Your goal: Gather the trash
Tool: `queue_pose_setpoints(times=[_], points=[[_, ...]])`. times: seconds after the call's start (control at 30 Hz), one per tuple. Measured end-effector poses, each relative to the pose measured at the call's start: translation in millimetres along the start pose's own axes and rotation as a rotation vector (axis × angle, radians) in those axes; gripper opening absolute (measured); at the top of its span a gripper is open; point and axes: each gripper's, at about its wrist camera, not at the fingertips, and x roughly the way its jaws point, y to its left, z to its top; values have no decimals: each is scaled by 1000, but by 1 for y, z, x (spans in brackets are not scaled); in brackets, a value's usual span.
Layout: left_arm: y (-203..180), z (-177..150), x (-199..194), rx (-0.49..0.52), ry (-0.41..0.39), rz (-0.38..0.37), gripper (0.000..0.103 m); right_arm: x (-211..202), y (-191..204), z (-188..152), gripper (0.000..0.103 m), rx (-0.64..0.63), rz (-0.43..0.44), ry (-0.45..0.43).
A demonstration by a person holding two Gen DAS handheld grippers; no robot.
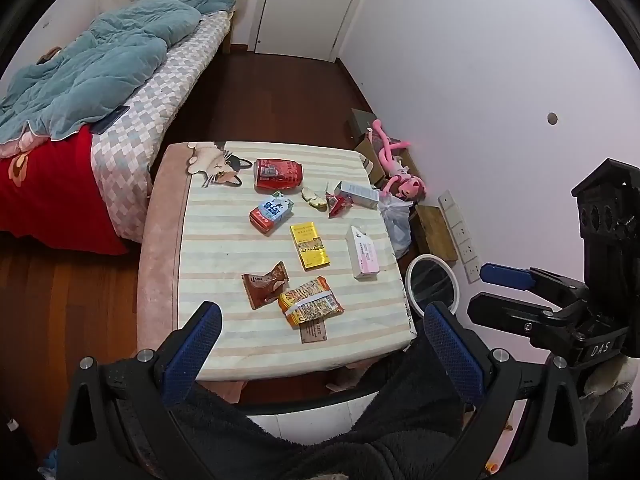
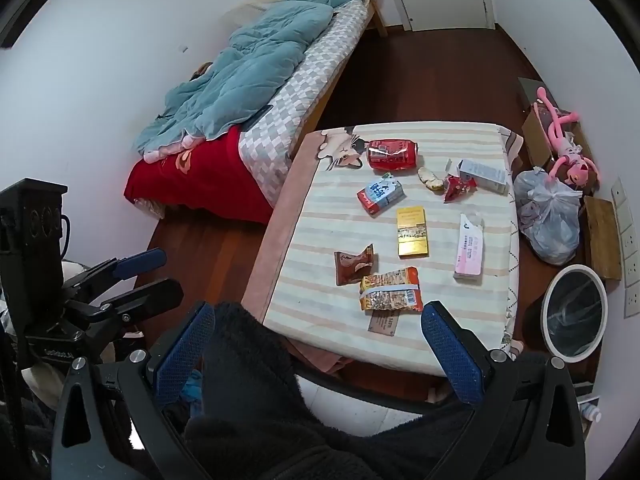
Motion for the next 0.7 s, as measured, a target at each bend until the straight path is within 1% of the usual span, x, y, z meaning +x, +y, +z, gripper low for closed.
queue_pose_setpoints(times=[0.7], points=[[-9, -4, -2, 2, -2, 0, 103, 1, -1, -1, 103, 1, -1, -3]])
